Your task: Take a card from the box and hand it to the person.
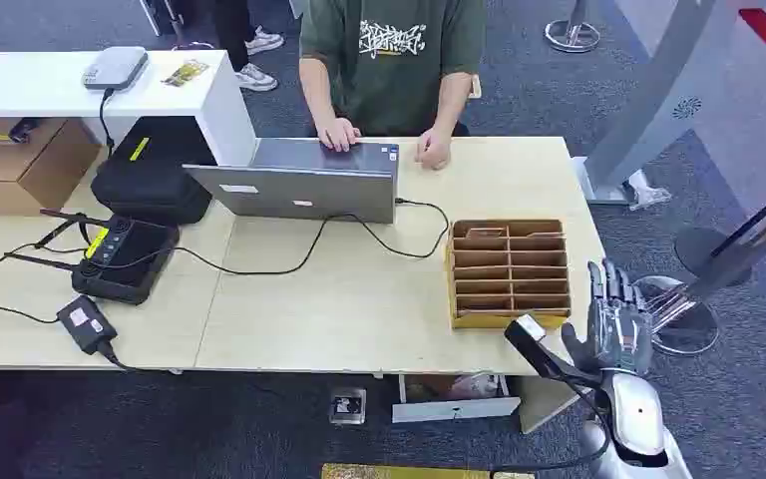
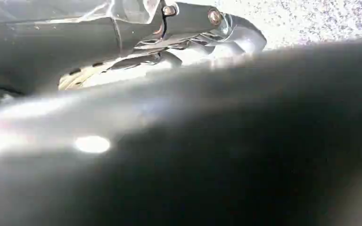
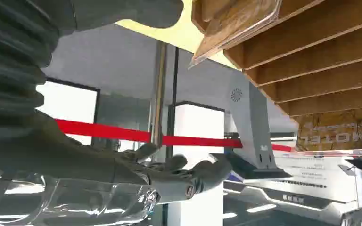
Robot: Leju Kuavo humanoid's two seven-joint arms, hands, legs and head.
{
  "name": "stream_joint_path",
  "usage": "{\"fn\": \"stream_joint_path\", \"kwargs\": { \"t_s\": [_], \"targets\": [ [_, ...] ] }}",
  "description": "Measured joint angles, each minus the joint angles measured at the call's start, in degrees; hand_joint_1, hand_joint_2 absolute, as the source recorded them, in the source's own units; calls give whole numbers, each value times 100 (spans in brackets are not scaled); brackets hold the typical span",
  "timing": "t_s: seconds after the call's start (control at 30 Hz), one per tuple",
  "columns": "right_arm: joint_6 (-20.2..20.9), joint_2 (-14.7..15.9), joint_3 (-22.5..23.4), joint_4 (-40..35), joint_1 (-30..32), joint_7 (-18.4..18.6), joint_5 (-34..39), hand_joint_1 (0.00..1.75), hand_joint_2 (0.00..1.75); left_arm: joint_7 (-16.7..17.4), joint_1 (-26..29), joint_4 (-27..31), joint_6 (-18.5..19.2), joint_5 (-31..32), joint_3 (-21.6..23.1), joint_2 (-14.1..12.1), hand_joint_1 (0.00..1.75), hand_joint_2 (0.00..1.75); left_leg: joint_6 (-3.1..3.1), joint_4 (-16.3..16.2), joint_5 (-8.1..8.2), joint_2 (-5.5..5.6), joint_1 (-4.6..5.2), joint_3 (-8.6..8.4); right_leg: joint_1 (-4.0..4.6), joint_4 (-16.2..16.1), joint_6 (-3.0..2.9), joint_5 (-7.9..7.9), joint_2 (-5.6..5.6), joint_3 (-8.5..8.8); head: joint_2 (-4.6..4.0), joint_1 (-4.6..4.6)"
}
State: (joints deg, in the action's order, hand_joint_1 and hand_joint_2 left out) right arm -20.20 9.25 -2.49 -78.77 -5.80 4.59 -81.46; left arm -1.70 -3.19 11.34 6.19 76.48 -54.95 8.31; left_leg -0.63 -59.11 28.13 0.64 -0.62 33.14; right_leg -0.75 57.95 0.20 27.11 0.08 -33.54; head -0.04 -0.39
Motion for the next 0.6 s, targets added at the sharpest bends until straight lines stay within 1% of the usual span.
{"fn": "stream_joint_path", "kwargs": {
  "t_s": [0.03,0.07,0.17,0.2,0.23,0.27,0.3,0.33,0.4,0.47,0.6],
  "targets": [
    [9,0,0,0,0,-4,13,21,175,2,0,0,0,7,0,0,0,0,0,0,0,0,0,0,0,0,0,0,0,0,0,0],
    [24,0,0,0,0,-13,13,10,175,2,1,0,0,11,2,-2,0,0,0,0,0,0,0,0,0,0,0,0,0,0,0,0],
    [63,-2,-9,9,-4,-44,15,12,175,9,1,0,0,11,2,-7,0,0,0,0,0,0,0,1,0,0,0,0,0,0,0,0],
    [76,-2,-13,20,-7,-52,48,17,175,15,0,0,0,11,0,-7,0,0,0,0,0,0,0,1,0,0,0,0,0,0,0,0],
    [90,-4,-22,35,-13,-59,72,17,175,22,0,0,0,9,0,-7,0,0,0,0,0,0,0,1,0,0,0,0,0,0,0,0],
    [96,-4,-35,48,-16,-63,94,28,175,30,0,0,0,9,0,-7,0,0,0,0,0,0,0,2,0,0,0,0,0,0,0,0],
    [101,-9,-48,59,-21,-66,92,31,175,31,0,0,0,9,0,-11,0,0,0,0,0,0,0,2,0,0,0,0,0,0,0,0],
    [103,-11,-57,74,-27,-68,92,30,175,31,0,0,0,9,0,-15,0,0,0,0,0,0,0,2,0,0,0,0,0,0,0,0],
    [111,-20,-63,112,-53,-68,109,31,175,28,0,0,0,11,0,-26,0,0,0,0,0,1,0,2,0,0,0,0,-2,0,0,0],
    [116,-22,-65,153,-74,-90,118,40,175,4,1,0,0,13,0,-33,0,0,0,0,0,0,0,2,0,0,0,0,-2,0,0,0],
    [105,-26,-66,218,-80,-116,188,47,175,-7,2,0,0,15,2,-39,0,0,0,0,0,1,0,2,0,0,0,0,-3,0,0,0]
  ]
}}
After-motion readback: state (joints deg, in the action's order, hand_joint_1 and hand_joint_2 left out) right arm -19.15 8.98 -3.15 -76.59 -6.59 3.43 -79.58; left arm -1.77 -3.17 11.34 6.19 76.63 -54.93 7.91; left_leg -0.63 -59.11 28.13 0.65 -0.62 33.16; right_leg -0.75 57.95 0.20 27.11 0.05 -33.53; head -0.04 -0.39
